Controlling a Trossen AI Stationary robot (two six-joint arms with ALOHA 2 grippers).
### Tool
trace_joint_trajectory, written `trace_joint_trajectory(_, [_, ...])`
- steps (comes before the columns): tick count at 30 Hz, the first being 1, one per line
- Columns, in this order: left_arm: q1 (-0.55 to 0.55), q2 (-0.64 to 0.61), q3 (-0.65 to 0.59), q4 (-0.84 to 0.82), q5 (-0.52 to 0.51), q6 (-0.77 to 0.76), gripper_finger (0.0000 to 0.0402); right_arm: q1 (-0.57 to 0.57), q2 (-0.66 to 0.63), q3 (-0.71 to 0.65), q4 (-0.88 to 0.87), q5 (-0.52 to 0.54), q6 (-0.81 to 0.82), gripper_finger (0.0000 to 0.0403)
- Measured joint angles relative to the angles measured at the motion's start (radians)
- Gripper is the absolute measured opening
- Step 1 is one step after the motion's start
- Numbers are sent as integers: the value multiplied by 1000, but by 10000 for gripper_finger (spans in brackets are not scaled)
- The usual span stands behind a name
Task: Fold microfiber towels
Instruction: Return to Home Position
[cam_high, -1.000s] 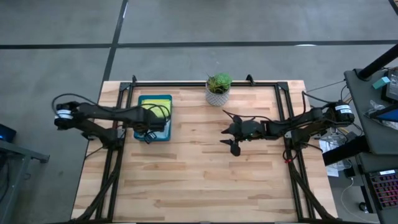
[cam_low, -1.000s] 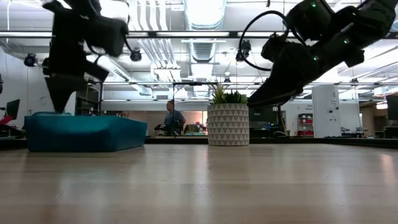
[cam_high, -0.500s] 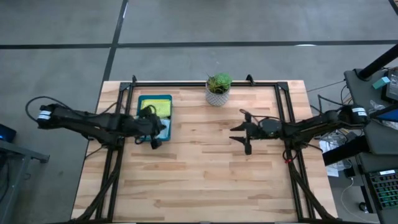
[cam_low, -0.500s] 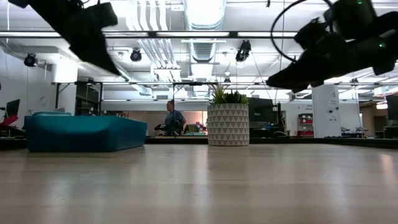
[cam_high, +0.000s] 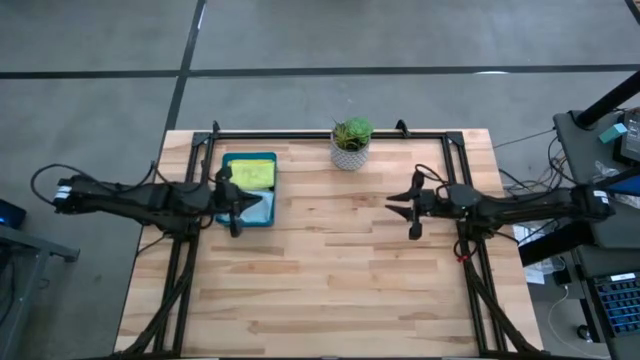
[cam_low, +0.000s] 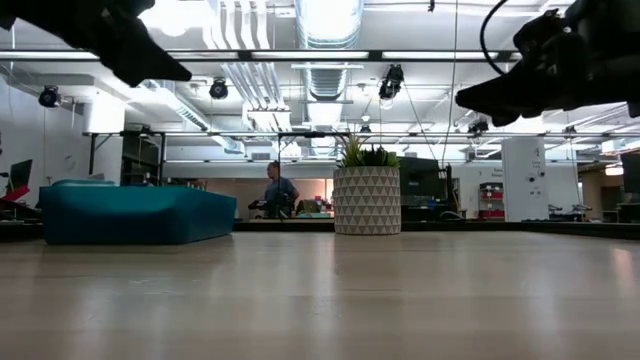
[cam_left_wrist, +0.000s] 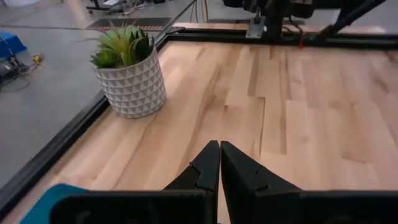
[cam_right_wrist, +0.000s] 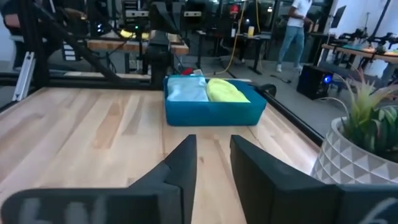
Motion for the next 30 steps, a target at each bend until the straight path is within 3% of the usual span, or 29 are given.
trace_joint_trajectory(11, [0,-160,-143,53,5,-13,0,1,-253,-2,-281,7,-7,58])
trace_joint_trajectory(30, [1,-494,-313,54,16,-14,0,1,-533,-2,-558,8,-10,56])
